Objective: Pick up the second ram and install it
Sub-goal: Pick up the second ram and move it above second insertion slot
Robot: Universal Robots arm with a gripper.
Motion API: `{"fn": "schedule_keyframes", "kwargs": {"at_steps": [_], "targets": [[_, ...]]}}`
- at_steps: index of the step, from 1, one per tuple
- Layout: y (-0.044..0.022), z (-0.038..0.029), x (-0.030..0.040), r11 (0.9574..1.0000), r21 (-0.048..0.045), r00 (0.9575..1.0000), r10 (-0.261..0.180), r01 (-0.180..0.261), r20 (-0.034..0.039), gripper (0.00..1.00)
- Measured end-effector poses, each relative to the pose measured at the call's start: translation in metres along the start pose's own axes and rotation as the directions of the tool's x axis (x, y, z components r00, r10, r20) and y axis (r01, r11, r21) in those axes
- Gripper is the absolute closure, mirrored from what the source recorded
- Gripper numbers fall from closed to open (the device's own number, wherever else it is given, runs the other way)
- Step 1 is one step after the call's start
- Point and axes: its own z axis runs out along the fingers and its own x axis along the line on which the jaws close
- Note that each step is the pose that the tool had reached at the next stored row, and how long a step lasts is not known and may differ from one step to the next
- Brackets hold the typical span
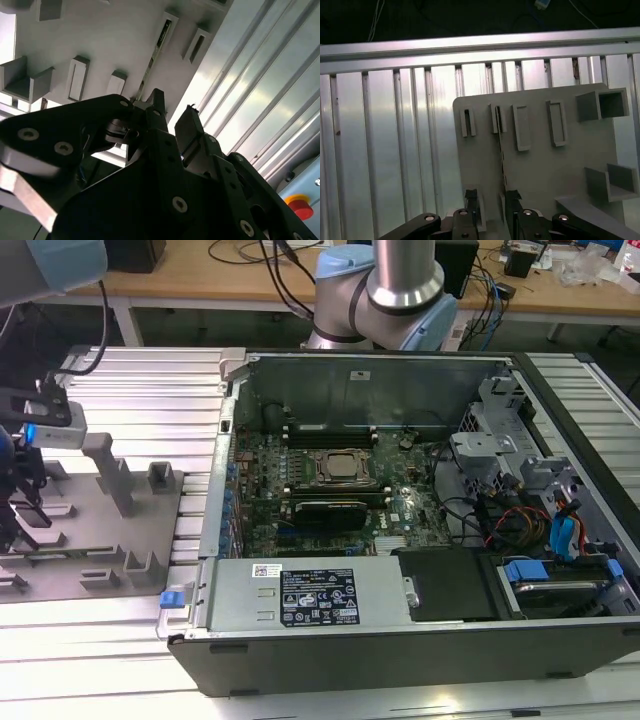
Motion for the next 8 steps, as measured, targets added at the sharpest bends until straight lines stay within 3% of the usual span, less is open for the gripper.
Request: {"fn": "schedule_keyframes", "kwargs": {"at_steps": [8], "targets": [[0.0034, 0.0275, -0.0069, 0.9995, -0.0011, 0.9995, -0.031, 0.031, -0.0012, 0.64]]}}
